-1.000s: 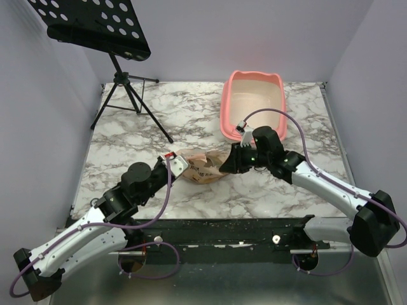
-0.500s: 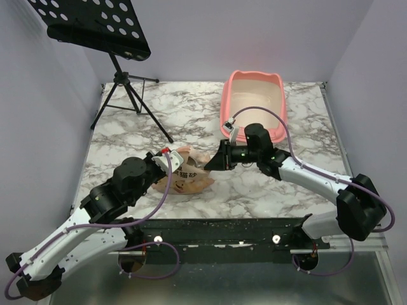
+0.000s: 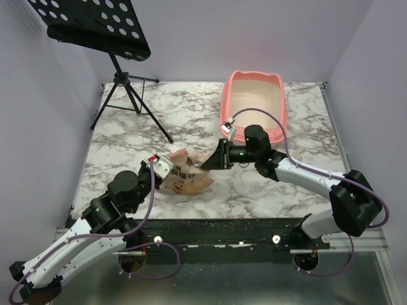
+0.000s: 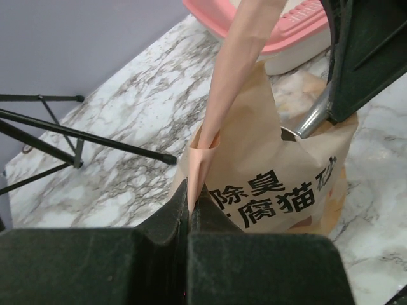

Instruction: Fill the litter box with clean litter

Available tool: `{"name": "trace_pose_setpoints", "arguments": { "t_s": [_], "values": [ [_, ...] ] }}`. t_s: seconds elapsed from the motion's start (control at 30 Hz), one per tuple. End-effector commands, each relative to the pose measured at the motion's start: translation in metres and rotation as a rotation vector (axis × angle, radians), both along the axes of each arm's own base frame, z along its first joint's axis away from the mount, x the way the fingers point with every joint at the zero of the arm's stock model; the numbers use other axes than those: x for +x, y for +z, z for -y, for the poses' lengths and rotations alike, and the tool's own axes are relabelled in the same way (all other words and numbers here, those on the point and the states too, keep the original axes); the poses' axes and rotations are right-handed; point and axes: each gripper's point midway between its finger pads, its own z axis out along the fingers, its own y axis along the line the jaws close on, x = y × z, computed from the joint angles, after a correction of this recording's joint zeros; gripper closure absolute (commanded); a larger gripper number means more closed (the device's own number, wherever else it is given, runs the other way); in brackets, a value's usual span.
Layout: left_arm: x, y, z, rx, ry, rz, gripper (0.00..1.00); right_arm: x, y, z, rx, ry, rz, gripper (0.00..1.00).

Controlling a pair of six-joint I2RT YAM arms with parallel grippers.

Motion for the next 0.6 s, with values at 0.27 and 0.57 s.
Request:
{"name": "trace_pose_setpoints", "arguments": {
  "t_s": [0.27, 0.57],
  "values": [
    [-0.021, 0.003, 0.049, -0.175, -0.236, -0.046, 1.0, 0.002, 0.015, 0.028, 0.035, -0.167, -0.05, 0.99],
    [-0.024, -0.008, 0.06, -0.167, -0.283, -0.078, 1.0, 0.006, 0.006, 0.063, 0.019, -0.277, -0.084, 0.99]
  ]
}}
